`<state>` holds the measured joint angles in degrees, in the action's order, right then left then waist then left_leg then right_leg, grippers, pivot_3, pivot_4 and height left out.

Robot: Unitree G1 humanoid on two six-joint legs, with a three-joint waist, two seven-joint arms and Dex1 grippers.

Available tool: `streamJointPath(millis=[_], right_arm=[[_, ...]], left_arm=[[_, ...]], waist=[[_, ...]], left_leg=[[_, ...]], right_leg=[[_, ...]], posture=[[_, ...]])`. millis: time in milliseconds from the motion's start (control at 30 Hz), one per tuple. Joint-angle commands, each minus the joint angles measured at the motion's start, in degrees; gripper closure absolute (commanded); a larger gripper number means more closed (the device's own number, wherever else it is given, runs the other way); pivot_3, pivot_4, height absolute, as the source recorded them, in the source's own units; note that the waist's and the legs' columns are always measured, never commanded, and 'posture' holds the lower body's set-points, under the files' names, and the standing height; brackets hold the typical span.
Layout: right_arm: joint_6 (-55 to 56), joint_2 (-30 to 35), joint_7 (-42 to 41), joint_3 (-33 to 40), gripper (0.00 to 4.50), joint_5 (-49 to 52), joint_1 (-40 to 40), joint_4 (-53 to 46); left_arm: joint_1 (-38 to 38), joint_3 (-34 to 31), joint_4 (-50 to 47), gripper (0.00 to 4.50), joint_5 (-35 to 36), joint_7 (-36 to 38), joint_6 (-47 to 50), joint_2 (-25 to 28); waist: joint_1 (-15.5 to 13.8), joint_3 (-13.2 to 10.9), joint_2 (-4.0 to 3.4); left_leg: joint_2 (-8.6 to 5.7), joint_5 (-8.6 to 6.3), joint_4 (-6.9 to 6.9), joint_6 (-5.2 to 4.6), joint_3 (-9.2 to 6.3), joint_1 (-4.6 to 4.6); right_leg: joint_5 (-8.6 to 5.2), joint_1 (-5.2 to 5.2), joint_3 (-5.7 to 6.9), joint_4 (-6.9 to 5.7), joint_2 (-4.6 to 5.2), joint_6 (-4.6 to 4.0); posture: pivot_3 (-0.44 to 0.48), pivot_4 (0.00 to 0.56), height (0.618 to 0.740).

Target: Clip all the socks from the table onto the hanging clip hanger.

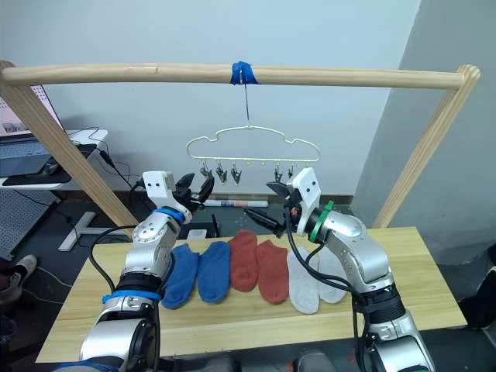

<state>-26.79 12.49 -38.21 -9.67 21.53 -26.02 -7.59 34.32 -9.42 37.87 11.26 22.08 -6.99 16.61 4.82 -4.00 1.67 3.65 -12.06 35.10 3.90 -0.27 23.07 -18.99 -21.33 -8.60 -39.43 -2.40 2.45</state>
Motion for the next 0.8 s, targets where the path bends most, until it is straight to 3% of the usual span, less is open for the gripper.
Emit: streamJointPath(millis=[33,800], right_arm=[[1.25,-0.06,0.18,1.48,0.0,0.37,-1.49,-0.9],[0.99,0.18,0.0,1.74,0.0,0.4,-1.53,-1.21]], left_arm=[[2.57,-0.73,0.84,1.57,0.18,0.63,-1.8,0.56],[7.11,-0.52,7.2,1.57,-0.43,1.52,-5.62,1.0]], waist=[[0.0,-0.05,-0.01],[0.05,-0.76,0.13]], left_leg=[[0.0,0.0,0.0,0.0,0.0,0.0],[0.0,0.0,-0.03,0.0,-0.09,0.12]], right_leg=[[0.0,0.0,0.0,0.0,0.0,0.0],[0.0,-0.06,0.1,0.04,0.0,0.0]], posture=[[-0.042,0.078,0.74],[-0.047,0.084,0.74]])
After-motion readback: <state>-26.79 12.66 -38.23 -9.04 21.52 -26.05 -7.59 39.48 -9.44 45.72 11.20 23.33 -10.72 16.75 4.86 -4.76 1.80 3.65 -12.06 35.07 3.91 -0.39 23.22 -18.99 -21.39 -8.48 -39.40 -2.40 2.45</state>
